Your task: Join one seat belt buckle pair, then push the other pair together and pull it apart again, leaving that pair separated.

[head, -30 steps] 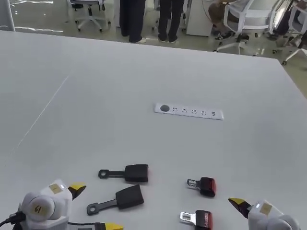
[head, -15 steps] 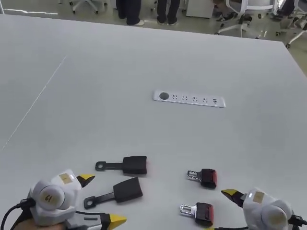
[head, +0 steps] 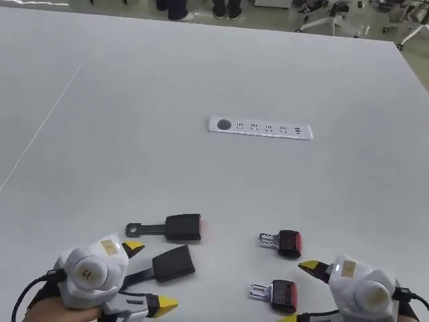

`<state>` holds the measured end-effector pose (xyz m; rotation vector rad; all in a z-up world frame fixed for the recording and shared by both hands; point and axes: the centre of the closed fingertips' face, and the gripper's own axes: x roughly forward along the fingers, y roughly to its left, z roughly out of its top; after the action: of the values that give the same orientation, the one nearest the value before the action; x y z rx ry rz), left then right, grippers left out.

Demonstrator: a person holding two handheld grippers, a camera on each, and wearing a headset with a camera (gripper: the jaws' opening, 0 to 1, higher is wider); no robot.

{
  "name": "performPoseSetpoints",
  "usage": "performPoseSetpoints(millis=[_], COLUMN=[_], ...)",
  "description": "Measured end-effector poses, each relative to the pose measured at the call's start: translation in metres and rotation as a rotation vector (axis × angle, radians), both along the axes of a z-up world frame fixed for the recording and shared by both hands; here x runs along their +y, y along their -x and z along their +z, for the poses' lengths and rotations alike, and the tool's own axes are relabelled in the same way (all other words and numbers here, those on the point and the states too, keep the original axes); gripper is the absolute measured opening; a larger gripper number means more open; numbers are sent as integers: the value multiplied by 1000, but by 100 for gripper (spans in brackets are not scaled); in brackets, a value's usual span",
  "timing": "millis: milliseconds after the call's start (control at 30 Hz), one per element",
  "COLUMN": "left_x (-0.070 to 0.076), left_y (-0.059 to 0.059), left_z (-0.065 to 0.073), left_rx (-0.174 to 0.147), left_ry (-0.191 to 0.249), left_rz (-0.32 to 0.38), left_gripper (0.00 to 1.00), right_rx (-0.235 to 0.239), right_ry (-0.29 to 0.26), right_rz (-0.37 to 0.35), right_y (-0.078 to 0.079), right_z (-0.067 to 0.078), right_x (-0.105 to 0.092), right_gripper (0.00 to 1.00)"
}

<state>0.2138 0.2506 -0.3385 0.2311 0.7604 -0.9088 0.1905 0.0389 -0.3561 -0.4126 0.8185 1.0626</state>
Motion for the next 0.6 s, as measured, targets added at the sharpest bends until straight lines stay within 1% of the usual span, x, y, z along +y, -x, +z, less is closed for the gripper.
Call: performPoseSetpoints(millis=[67,100,200,267,333,367,400,433,467,533,567,600], left_x=[-1,-2,-5,-6,-2,-1,-2,-2,-2,3,3,-2], left_y=[-3,-4,-10,-11,-13,-15,-16,-15,-14,-14,-11,-14], left_z=[-6,-8,-12,-16,-22,-24,-24,-26,-28,-33,-36,-33], left_rx=[-12,-11,-9,-3,-6,-15,-13,-2,7,-22,-13,-49], left_ry=[-37,-45,-45,-57,-99,-110,-102,-96,-102,-157,-172,-152], left_rz=[-28,-31,-39,-51,-68,-74,-76,-84,-97,-149,-167,-189], left_gripper=[75,72,69,67,63,60,58,56,53,47,45,44], right_rx=[9,13,22,26,27,27,28,27,25,26,29,30], right_ry=[-6,-7,-9,-7,-4,-2,0,5,10,15,15,17], right_rz=[14,20,29,37,45,47,50,56,61,64,64,67], right_y=[1,2,1,2,2,2,2,2,3,3,4,4], right_z=[-1,-1,-2,-3,-4,-4,-5,-6,-6,-7,-7,-8], right_x=[2,3,4,4,4,3,3,3,2,2,2,2], right_gripper=[66,65,62,60,59,58,57,57,56,56,55,55])
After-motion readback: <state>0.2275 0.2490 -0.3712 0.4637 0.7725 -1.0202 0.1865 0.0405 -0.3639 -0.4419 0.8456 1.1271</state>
